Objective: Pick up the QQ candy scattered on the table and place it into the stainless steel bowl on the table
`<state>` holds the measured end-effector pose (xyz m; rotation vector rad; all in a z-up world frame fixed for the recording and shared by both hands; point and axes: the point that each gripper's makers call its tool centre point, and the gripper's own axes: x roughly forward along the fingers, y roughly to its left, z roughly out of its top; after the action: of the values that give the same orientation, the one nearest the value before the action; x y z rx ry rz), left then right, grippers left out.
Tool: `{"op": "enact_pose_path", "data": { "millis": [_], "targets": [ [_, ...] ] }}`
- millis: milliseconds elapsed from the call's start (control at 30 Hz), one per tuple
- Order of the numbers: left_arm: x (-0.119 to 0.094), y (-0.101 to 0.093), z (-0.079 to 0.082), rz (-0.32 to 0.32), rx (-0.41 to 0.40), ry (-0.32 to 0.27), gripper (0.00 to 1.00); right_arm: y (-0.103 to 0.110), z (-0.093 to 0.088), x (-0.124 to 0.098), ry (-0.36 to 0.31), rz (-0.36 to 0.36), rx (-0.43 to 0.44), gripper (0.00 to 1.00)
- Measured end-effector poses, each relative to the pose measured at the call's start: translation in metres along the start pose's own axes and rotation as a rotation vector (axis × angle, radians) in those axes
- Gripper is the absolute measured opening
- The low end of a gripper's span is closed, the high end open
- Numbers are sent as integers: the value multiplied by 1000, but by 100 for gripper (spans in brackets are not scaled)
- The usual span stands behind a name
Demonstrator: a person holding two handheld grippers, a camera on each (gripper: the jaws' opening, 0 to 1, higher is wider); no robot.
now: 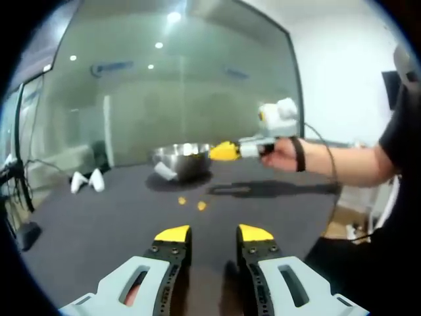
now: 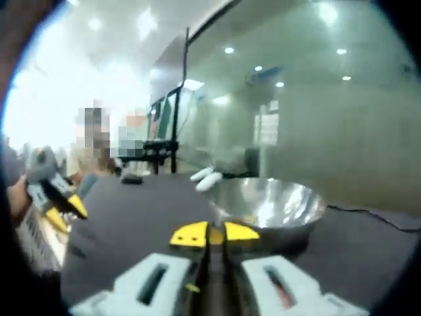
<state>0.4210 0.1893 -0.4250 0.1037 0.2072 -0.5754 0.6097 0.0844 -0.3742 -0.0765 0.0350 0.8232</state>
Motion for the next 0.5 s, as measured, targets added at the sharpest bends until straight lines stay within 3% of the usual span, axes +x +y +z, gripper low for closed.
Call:
{"op": "enact_pose_path", "data": {
  "millis": [100, 200, 300, 500],
  "targets": [
    [0, 0, 1, -3, -4, -4, 29, -17, 12, 0, -13, -68, -21, 9],
    [1, -1, 1, -9, -4, -5, 29, -41, 18, 12, 23, -156, -79, 9],
    [1, -2, 3, -9, -3, -10, 29, -39, 31, 23, -1, -140, -102, 9],
    [0, -4, 6, -10, -2, -11, 29, -35, 32, 41, 8, -137, -95, 9]
  ]
}}
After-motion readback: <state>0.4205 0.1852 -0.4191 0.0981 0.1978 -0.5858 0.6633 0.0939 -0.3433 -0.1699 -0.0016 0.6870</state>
